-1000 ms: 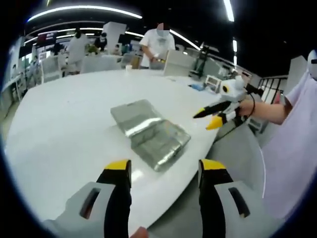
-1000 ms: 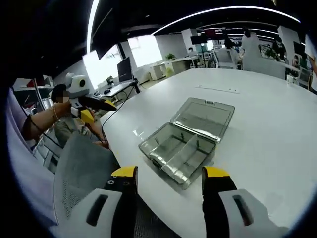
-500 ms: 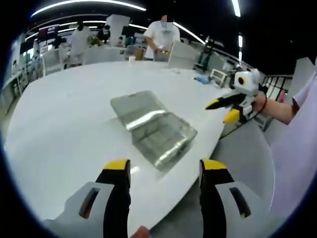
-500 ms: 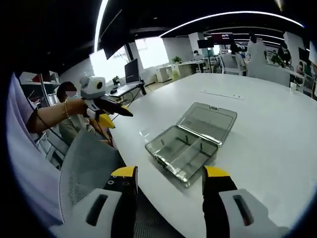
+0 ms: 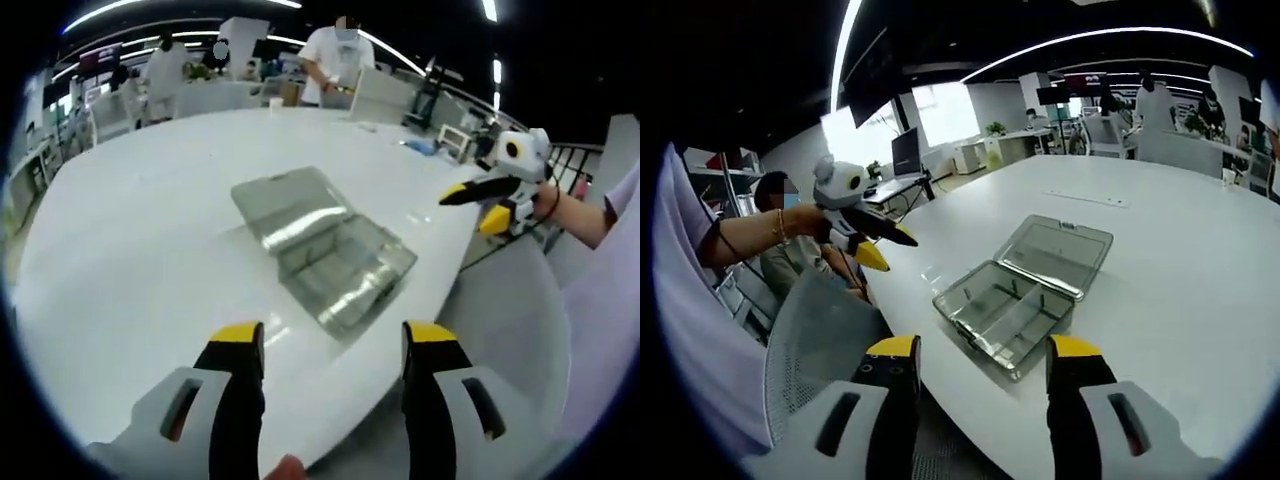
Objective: Insert the divider into the dual guide fixture by aligning both edges with the guide slots and pushing it downward to the bottom, including one-sided entry, uneven engagement, binding, and posture correction.
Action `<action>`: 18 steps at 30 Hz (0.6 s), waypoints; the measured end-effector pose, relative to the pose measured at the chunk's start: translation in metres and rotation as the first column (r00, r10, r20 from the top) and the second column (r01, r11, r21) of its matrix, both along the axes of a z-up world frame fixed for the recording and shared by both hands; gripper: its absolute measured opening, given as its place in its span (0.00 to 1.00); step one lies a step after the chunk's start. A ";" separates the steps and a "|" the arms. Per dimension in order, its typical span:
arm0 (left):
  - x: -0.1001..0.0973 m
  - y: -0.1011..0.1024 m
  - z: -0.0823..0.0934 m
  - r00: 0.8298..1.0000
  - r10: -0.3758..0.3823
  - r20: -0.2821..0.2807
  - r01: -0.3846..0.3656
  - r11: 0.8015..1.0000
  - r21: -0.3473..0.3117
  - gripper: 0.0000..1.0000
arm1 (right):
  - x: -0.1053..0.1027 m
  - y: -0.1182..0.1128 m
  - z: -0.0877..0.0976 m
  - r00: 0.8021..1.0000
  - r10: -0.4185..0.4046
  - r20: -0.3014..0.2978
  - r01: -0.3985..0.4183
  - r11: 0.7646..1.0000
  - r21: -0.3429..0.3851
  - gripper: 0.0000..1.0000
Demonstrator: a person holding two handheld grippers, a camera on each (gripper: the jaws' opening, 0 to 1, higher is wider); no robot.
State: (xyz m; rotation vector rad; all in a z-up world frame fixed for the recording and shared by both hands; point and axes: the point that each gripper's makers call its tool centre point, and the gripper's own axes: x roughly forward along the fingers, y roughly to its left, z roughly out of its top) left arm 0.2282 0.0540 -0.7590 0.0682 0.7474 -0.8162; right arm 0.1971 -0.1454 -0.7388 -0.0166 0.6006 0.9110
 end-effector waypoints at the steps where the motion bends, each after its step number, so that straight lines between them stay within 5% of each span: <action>1: 0.001 0.001 -0.001 1.000 0.006 -0.005 -0.006 1.000 0.009 0.53 | 0.000 -0.001 0.000 1.000 -0.002 -0.001 0.002 1.000 0.001 0.46; 18: 0.033 0.002 -0.017 0.985 0.157 -0.075 -0.147 0.982 0.120 0.45 | 0.004 -0.006 0.005 0.999 -0.034 0.010 0.034 0.999 0.034 0.43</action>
